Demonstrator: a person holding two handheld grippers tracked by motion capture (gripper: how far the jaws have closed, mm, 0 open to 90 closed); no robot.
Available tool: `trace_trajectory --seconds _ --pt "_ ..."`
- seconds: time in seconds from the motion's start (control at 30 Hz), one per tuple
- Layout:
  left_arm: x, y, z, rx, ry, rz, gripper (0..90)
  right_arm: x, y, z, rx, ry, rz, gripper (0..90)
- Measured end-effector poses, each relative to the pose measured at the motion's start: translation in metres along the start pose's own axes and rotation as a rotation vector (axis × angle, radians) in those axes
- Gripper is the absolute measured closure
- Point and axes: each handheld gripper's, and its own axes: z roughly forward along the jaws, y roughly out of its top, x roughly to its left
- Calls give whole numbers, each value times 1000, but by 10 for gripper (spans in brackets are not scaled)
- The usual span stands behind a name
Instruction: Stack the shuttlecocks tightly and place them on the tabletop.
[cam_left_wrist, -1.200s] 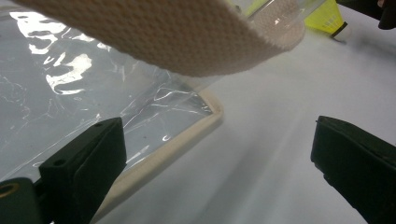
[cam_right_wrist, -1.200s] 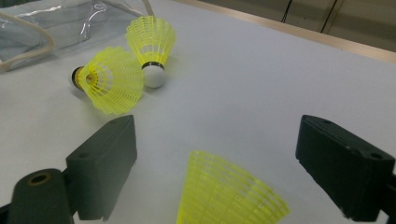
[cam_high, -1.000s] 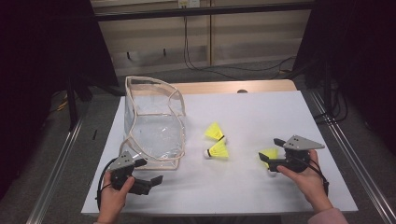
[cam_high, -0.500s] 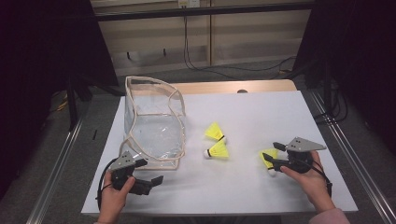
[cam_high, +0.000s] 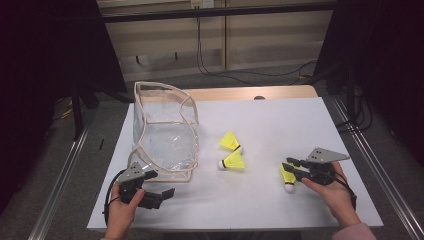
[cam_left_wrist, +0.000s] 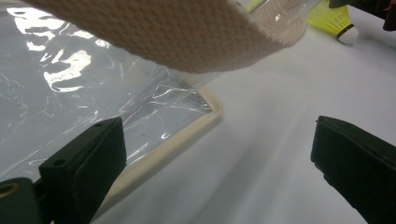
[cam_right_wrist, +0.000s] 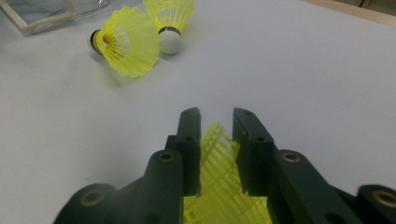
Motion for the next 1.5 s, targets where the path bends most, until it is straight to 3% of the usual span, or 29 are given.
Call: trace_trajectory --seconds 0.23,0.33,0.67,1.03,1.3,1.5 --pt "-1 0 0 1 0 4 33 2 6 0 7 39 -15 839" --pt "-1 0 -1 -5 0 0 33 3 12 0 -14 30 -21 845" --pt "-2 1 -1 -6 -1 4 33 -1 25 10 -54 -20 -14 842" --pt "-2 1 -1 3 1 8 33 -3 40 27 -70 -114 -78 850" --pt "-3 1 0 2 0 2 33 1 33 26 -57 -74 -42 767" --pt "-3 1 0 3 2 4 33 3 29 13 -55 -62 -23 719"
